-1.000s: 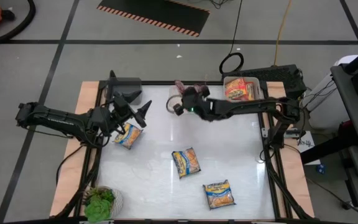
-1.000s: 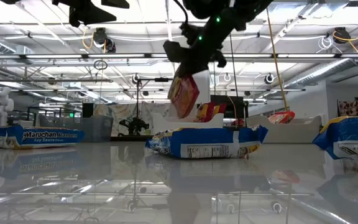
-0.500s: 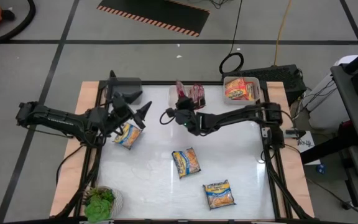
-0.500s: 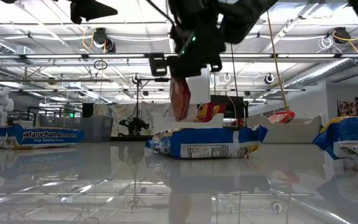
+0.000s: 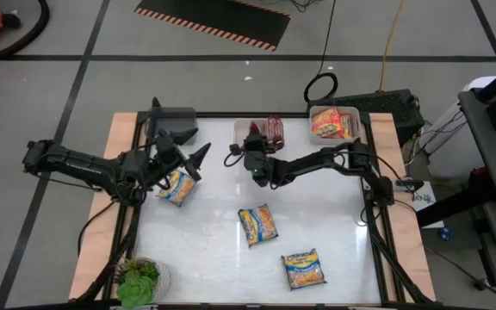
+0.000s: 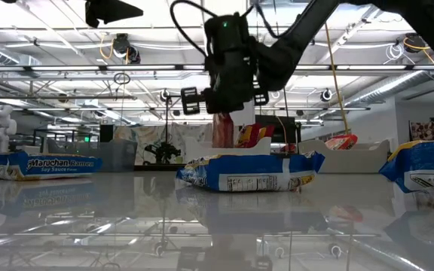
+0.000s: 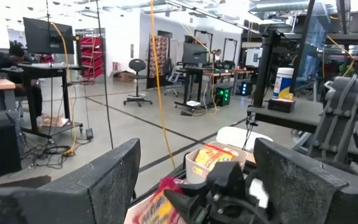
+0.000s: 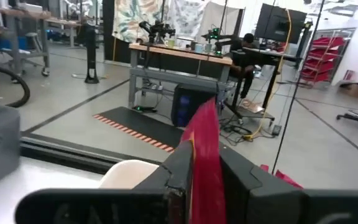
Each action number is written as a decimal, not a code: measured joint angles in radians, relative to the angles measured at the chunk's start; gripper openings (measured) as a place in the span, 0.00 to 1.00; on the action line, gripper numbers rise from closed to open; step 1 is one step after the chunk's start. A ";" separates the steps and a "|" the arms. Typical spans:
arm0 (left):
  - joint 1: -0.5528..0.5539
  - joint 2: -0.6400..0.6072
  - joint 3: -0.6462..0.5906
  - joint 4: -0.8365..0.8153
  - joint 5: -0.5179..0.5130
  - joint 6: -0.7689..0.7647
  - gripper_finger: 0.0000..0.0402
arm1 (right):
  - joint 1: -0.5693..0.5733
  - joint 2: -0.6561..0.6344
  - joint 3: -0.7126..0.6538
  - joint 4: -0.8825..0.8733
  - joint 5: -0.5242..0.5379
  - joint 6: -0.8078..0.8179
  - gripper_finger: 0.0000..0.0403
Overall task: Sort Maruchan noodles
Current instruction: Put the red noodle pack into the white bin
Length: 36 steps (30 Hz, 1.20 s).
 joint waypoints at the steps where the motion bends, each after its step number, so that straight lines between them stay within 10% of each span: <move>1: 0.000 0.000 0.000 -0.002 0.000 -0.006 0.79 | -0.006 0.006 0.000 0.005 -0.012 -0.001 0.11; 20: -0.005 0.000 0.000 -0.042 0.000 -0.011 0.79 | -0.001 -0.080 0.000 -0.055 -0.148 -0.088 0.04; 29: -0.005 0.000 0.000 -0.058 -0.004 -0.011 0.79 | -0.069 -0.263 0.088 -0.823 -0.629 0.418 0.34; 36: 0.023 0.000 0.000 -0.032 -0.012 -0.007 0.79 | -0.147 -0.246 0.192 -0.918 -0.912 0.438 0.50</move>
